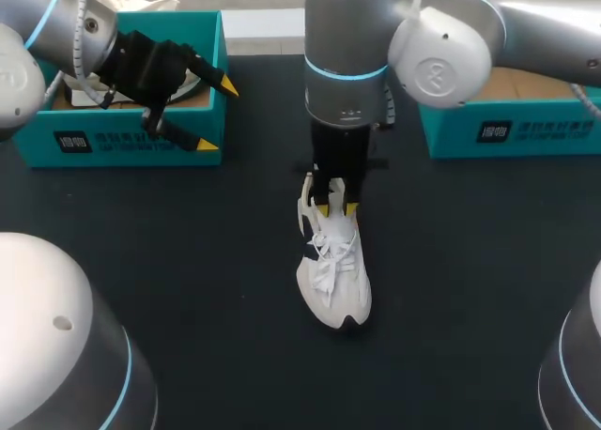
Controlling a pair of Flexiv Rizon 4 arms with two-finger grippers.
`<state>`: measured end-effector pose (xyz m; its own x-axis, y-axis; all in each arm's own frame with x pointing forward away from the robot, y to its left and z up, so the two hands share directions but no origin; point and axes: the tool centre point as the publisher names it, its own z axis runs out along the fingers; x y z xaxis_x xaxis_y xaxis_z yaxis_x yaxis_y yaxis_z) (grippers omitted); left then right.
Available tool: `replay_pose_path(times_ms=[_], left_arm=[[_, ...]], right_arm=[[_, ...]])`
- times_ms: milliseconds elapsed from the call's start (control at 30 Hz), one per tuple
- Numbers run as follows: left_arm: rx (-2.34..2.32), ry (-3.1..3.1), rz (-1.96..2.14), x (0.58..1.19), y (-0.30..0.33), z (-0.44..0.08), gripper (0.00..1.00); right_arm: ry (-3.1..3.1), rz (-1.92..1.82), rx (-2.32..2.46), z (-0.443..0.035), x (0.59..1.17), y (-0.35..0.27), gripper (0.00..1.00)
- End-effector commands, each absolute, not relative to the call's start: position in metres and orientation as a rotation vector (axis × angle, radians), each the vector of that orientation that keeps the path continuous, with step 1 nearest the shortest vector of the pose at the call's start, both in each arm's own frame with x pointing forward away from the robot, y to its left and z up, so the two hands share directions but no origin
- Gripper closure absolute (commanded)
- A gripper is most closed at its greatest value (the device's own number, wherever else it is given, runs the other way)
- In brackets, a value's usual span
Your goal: Take the shoe out of the shoebox, open the shoe tongue, remove and reinsert the insole, then place the shoe into the shoebox
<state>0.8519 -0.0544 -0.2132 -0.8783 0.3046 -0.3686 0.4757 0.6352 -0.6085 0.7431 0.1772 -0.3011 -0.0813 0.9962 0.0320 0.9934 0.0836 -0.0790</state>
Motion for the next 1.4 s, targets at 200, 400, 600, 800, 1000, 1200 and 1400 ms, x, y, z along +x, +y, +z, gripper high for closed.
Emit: replay_pose_path(times_ms=[200,400,600,800,1000,1200,1400], left_arm=[[0.637,2.627,-1.071,0.851,-0.054,-0.213,0.0],[0.637,2.627,-1.071,0.851,-0.054,-0.213,0.0],[0.637,2.627,-1.071,0.851,-0.054,-0.213,0.0],[0.637,2.627,-1.071,0.851,-0.054,-0.213,0.0],[0.637,2.627,-1.071,0.851,-0.054,-0.213,0.0],[0.637,2.627,-1.071,0.851,-0.054,-0.213,0.0],[0.637,2.627,-1.071,0.851,-0.054,-0.213,0.0]], right_arm=[[-2.243,0.108,-2.14,-0.288,0.731,0.168,0.69],[-2.257,0.024,-2.074,-0.303,0.749,0.175,0.72],[-2.291,-0.071,-1.987,-0.313,0.768,0.181,0.75],[-2.322,-0.064,-2.028,-0.293,0.762,0.172,0.76],[-2.303,-0.066,-2.035,-0.301,0.758,0.171,0.78],[-2.285,-0.069,-2.01,-0.324,0.765,0.178,0.87],[-2.308,-0.045,-2.031,-0.318,0.764,0.178,0.84]])
